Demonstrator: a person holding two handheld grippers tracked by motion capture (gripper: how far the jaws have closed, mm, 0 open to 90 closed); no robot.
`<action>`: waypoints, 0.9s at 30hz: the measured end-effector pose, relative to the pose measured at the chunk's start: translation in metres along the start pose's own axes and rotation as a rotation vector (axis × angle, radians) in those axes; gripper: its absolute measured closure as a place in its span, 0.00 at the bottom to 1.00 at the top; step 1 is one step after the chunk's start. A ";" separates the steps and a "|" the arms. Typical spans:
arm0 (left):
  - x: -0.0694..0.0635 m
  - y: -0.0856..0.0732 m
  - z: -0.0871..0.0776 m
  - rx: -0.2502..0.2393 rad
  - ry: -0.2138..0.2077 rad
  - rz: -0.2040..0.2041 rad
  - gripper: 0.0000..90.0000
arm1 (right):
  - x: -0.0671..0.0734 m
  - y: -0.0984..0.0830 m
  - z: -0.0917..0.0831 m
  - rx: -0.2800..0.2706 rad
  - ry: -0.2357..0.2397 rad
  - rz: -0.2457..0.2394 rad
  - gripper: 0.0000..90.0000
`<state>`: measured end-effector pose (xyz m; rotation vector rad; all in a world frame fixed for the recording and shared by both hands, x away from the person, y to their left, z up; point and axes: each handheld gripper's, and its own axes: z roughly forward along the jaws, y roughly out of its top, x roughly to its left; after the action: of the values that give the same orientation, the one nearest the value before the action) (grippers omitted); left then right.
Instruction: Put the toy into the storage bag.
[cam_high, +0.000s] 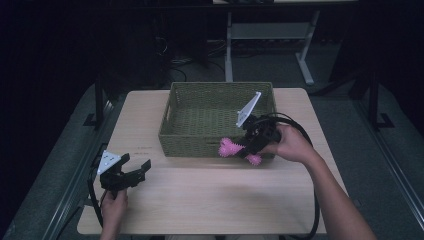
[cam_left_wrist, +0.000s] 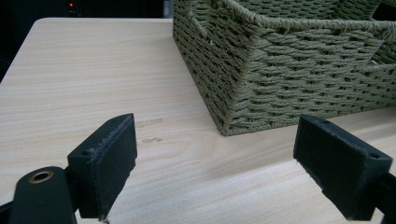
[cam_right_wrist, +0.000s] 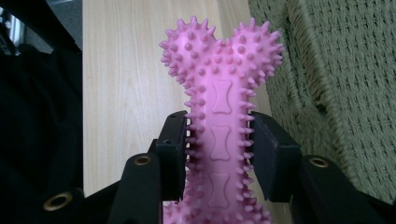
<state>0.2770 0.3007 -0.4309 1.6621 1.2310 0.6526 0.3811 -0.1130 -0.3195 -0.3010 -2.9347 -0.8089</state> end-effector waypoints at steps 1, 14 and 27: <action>0.000 0.000 0.000 0.000 0.000 0.000 0.14 | -0.001 0.001 -0.001 0.004 -0.003 0.000 0.64; -0.002 0.000 0.001 0.003 -0.004 0.001 0.14 | -0.016 0.013 -0.011 0.006 -0.004 -0.004 0.64; -0.002 0.000 0.002 0.004 -0.005 0.004 0.14 | -0.037 0.021 -0.019 0.024 -0.010 0.017 0.64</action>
<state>0.2778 0.2984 -0.4310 1.6692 1.2262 0.6486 0.4227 -0.1108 -0.2978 -0.3291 -2.9448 -0.7716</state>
